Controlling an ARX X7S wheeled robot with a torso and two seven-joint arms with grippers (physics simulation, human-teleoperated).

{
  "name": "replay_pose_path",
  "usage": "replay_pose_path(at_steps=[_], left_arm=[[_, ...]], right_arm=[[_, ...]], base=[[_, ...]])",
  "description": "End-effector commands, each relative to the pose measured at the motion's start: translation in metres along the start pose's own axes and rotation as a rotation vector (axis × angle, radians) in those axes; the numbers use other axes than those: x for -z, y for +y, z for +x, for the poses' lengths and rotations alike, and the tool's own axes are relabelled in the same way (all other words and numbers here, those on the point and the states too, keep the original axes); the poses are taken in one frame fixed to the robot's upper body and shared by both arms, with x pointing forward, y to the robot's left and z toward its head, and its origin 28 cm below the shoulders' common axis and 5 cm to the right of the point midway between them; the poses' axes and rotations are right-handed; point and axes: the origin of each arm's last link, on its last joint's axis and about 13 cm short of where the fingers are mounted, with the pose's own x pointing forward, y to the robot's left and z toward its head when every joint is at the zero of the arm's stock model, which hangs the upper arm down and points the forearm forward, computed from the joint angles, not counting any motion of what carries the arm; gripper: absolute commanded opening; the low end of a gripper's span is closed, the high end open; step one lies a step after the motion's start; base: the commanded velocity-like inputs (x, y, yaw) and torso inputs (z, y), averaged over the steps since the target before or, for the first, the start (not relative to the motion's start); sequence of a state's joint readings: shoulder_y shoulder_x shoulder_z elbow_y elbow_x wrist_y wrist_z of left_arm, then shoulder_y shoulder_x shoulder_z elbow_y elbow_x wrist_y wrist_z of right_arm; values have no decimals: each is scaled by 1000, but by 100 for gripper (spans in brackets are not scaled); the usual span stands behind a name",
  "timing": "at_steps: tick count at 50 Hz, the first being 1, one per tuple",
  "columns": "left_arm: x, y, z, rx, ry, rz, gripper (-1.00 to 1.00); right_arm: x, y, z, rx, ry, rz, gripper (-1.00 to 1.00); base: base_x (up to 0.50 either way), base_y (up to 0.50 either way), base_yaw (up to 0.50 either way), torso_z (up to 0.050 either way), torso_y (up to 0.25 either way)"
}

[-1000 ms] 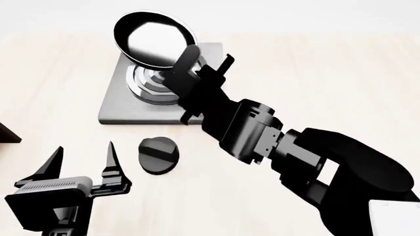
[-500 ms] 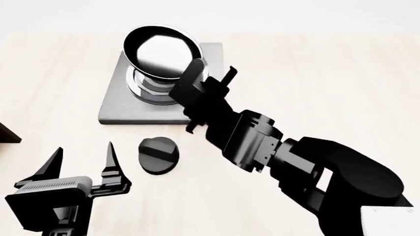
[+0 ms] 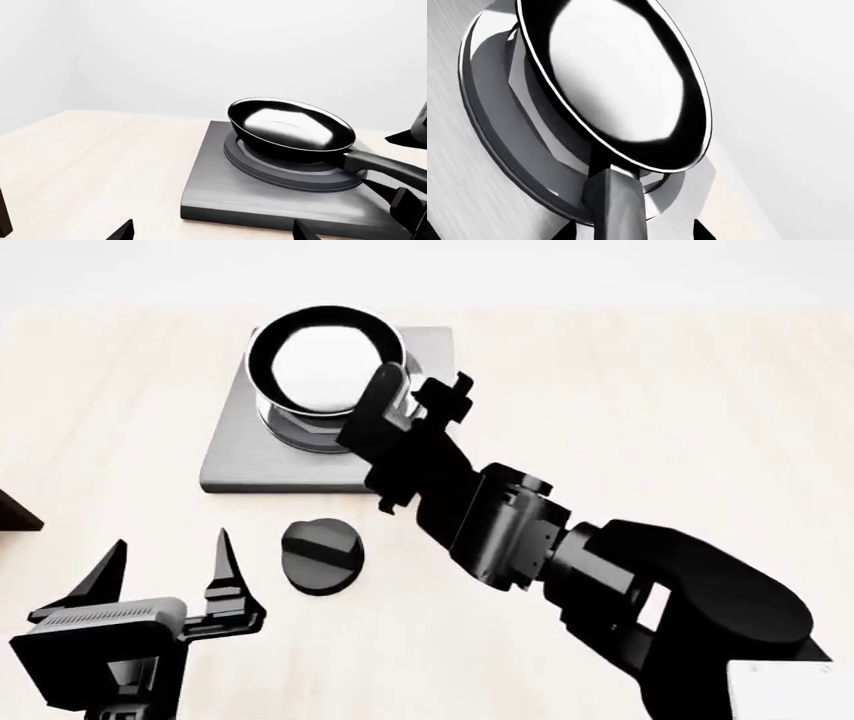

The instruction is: Turn on the stove and put the frying pan on it.

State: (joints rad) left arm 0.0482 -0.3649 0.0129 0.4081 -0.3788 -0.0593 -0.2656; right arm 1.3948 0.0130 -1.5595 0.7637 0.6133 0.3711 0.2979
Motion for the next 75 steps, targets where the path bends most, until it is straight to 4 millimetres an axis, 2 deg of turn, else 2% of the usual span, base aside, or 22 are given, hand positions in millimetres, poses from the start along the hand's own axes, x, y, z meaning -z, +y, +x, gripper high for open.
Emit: replay_pose_path(at_steps=[1,7,23,30,35,44,53,56,59,63,66,67,75], left_arm=[[0,0,0,-1,0,-1,100],[0,0,0,-1,0,1,100],[-2,0,0,-5,-2,1,100],[-2,0,0,-4,-1,1,100],[-3,0,1,-11,0,-6,100],[-6,1,2,-31,-10,-13,100],[-13,2,4,-44,-30,-5,100],[-16,2,4,-47,-40,-19,100],[-20,2,4,-46,-51,-23,100],[-27,3,5,-52,-83,-28,100],[-30,3,6,-53,-109,-34,100],[-32,3,6,-53,-118,-36,100],[-42,6,5,-66,-169,-85,100]], right_arm=[[-4,-3,-2,-55,3,49,100],[-11,-14,-7,-118,10,204,100],[-20,-35,-24,-233,9,394,100],[-17,-43,-28,-212,-4,391,100],[-19,-48,-41,-189,-65,376,100],[-19,-58,-85,-129,-207,327,100],[-4,-60,-127,55,-333,310,100],[2,-59,-133,124,-361,321,100],[8,-56,-143,170,-382,363,100],[20,-48,-171,240,-431,425,100],[26,-43,-183,298,-456,456,100],[29,-41,-191,366,-471,488,100],[48,-34,-222,574,-528,600,100]], base=[[0,0,0,0,0],[0,0,0,0,0],[0,0,0,0,0],[0,0,0,0,0],[0,0,0,0,0],[0,0,0,0,0],[0,0,0,0,0],[0,0,0,0,0],[0,0,0,0,0],[0,0,0,0,0],[0,0,0,0,0],[0,0,0,0,0],[0,0,0,0,0]])
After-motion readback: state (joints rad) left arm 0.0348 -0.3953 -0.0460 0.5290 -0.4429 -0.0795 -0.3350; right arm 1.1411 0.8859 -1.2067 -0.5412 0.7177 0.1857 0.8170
